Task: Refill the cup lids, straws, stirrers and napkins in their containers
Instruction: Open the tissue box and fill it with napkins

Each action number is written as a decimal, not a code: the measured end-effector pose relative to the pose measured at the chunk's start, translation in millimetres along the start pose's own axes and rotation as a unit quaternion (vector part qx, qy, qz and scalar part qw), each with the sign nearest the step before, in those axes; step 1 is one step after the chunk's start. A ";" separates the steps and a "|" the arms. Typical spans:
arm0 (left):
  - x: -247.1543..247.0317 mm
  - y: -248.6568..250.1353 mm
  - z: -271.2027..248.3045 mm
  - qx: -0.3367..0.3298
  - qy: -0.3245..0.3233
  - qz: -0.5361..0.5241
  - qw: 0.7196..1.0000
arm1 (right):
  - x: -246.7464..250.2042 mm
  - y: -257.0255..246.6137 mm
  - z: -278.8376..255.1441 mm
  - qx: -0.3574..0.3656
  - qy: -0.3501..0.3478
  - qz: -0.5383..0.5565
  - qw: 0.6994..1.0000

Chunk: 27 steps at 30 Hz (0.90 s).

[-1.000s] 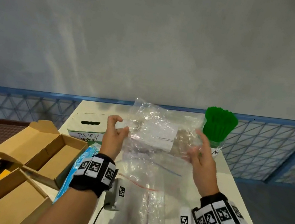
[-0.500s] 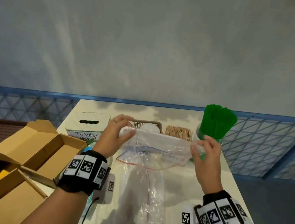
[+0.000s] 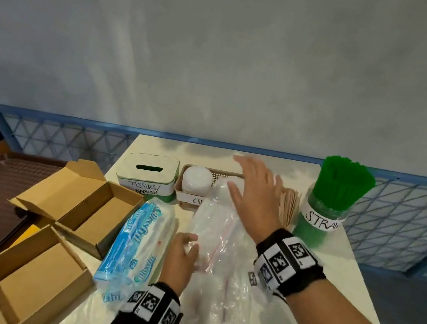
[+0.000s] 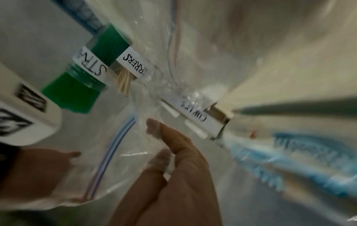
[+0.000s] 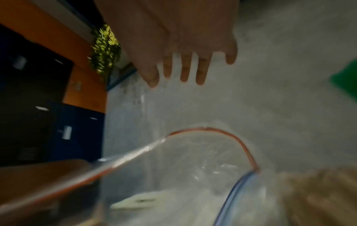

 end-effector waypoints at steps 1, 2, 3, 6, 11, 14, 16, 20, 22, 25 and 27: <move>-0.7 -15.2 -0.8 0.045 0.003 -0.033 0.998 | -19.8 -10.1 -13.2 0.009 -0.056 0.010 0.998; -3.1 -30.1 -3.2 0.076 -0.003 -0.039 0.996 | -42.6 -14.9 -28.9 0.008 -0.121 0.000 0.993; -5.9 -44.9 -6.2 0.091 -0.015 -0.018 0.996 | -66.3 -13.1 -45.3 -0.005 -0.186 -0.022 0.982; -8.8 -63.9 -23.1 0.112 -0.042 0.101 0.988 | -123.0 17.7 -86.2 -0.048 -0.322 -0.078 0.942; -10.3 -72.0 -42.3 0.095 -0.062 0.462 0.880 | -159.9 68.0 -112.1 -0.041 -0.399 -0.094 0.911; -24.1 -60.0 -38.9 -0.048 -0.047 0.587 0.806 | -171.5 79.2 -120.6 -0.029 -0.434 -0.066 0.898; -38.8 -61.3 -32.5 -0.099 -0.066 0.603 0.789 | -176.5 84.0 -125.3 -0.027 -0.447 -0.069 0.891; -52.9 -72.6 -26.1 -0.095 -0.055 0.564 0.818 | -182.2 95.1 -127.9 -0.022 -0.458 -0.107 0.882; -56.0 -85.0 -24.9 -0.085 -0.058 0.577 0.810 | -185.4 99.5 -127.2 -0.009 -0.463 -0.129 0.877; -58.5 -103.4 -22.0 -0.073 -0.060 0.573 0.814 | -189.0 106.5 -125.1 -0.007 -0.455 -0.143 0.879; -59.9 -115.9 -16.8 -0.073 -0.058 0.577 0.812 | -191.8 111.1 -125.0 -0.014 -0.457 -0.144 0.878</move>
Point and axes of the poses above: each hand's wrist, its own z-axis towards the middle knuckle, its own x-axis out of the back of the hand, y = z × x, the point moved 7 cm from there along z, towards the middle knuckle, and after that the axes turned 1 degree about -z, right-handed, at the moved point
